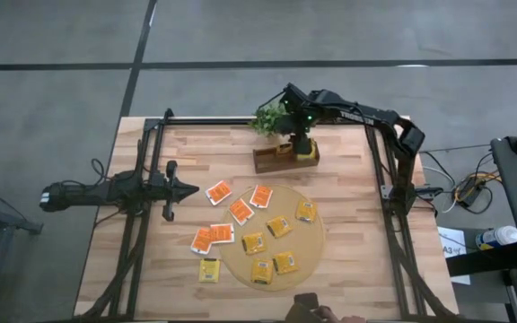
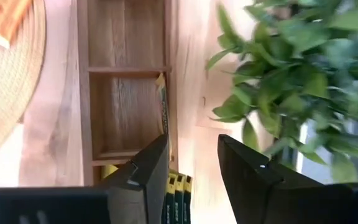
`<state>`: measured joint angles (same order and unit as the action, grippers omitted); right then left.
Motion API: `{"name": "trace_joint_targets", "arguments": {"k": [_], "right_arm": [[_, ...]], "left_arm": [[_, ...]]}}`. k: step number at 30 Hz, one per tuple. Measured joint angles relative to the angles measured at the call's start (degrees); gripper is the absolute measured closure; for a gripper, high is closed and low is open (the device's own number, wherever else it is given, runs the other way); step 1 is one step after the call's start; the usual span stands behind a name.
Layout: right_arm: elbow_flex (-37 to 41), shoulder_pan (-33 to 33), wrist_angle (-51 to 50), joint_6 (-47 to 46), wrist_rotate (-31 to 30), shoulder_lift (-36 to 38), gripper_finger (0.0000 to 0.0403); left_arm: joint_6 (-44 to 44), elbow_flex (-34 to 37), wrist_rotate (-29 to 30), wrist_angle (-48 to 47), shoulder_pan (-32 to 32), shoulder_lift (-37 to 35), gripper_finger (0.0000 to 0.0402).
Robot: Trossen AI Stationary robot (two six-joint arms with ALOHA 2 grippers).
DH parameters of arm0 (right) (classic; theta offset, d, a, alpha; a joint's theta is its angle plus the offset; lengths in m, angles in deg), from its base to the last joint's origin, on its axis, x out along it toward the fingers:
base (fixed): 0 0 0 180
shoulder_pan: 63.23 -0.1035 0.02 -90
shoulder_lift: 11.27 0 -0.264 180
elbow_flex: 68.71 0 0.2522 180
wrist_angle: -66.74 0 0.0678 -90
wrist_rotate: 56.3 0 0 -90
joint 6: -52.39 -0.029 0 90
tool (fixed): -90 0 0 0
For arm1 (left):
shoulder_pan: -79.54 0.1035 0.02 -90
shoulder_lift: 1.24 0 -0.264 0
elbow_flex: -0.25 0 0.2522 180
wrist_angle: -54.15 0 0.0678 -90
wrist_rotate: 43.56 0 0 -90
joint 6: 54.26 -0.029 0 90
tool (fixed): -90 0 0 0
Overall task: Pick & Place Tea
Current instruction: Put the orange tea bag into the middle section of the wooden organizer
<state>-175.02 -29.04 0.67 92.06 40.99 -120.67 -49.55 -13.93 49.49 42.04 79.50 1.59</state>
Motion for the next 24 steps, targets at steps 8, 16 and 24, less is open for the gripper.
{"name": "trace_joint_targets", "arguments": {"k": [8,16,24], "right_arm": [[0.0,-2.82,-0.22,-6.16,0.54,4.84,0.0265],[0.0,-7.81,-1.21,-10.2,0.83,7.38,0.0275],[0.0,-17.41,-0.81,-15.33,2.02,7.33,0.027]], "left_arm": [[0.0,0.01,0.01,0.0,0.0,0.0,0.0402],[0.0,0.0,0.01,0.0,-0.04,0.0,0.0402],[0.0,0.0,0.01,0.0,-0.02,0.0,0.0402]]}}
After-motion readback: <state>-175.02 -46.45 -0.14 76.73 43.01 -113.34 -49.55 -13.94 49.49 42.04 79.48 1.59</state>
